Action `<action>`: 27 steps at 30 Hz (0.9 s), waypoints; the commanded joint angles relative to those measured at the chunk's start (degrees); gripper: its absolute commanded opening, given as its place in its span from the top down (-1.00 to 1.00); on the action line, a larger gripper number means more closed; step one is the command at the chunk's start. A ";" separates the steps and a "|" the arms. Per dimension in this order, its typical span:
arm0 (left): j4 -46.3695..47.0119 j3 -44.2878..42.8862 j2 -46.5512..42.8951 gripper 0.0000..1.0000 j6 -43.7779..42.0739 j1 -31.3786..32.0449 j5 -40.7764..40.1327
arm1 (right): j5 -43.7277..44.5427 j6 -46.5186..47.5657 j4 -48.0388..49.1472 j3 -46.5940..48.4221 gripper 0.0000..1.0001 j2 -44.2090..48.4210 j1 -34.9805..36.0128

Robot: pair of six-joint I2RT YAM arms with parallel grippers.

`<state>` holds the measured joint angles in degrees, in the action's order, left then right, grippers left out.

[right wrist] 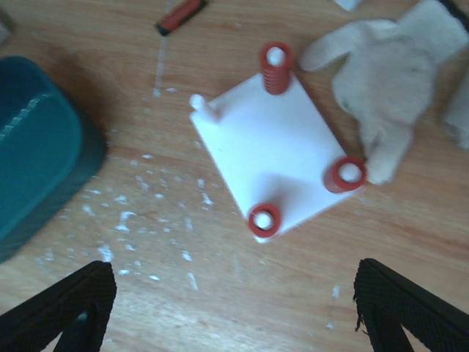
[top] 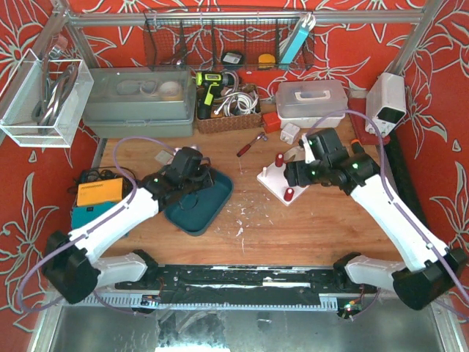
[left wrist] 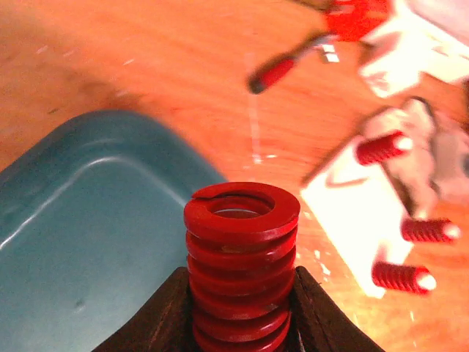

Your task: Install the large spring

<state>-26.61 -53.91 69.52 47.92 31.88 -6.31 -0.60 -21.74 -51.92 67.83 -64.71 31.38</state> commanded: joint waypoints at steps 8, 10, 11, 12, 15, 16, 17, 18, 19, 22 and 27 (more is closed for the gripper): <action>36.15 16.95 -16.89 1.00 -46.85 8.08 10.17 | -28.21 -1.32 -13.24 24.58 -0.40 -20.11 0.23; 36.62 17.49 -16.73 1.00 -50.60 8.36 10.77 | -30.24 -1.40 -15.09 28.15 -0.32 -22.44 1.53; 36.56 17.52 -16.25 1.00 -51.95 8.37 11.09 | -30.47 -1.25 -16.00 29.80 -0.28 -23.50 2.28; 36.59 17.45 -15.84 1.00 -52.91 8.45 11.52 | -30.91 -1.13 -16.89 31.23 -0.27 -24.43 2.91; 38.01 17.50 -14.38 1.00 -54.02 8.59 13.23 | -33.44 -1.73 -18.05 33.81 -0.22 -27.16 4.65; 38.76 17.52 -13.96 1.00 -54.11 8.63 14.01 | -34.42 -1.82 -17.91 34.25 -0.21 -27.73 5.19; 39.42 17.56 -13.43 1.00 -54.16 8.76 14.64 | -35.13 -1.82 -17.65 34.78 -0.21 -28.25 5.81; 39.81 17.34 -13.29 1.00 -54.20 8.92 15.19 | -35.54 -1.68 -17.46 35.41 -0.21 -28.86 6.36; 39.97 17.05 -11.62 1.00 -54.38 9.03 15.71 | -35.60 -1.54 -17.77 36.26 -0.21 -29.53 6.88; 39.68 15.91 -9.26 1.00 -55.30 9.62 16.51 | -36.01 -0.73 -19.21 39.55 -0.28 -31.77 7.83; 39.18 13.65 -6.73 1.00 -56.33 10.08 17.69 | -36.22 0.16 -20.49 42.41 -0.35 -35.19 9.81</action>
<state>9.43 -36.93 62.04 -6.17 41.34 9.34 -35.24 -22.79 -68.88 107.90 -97.86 39.94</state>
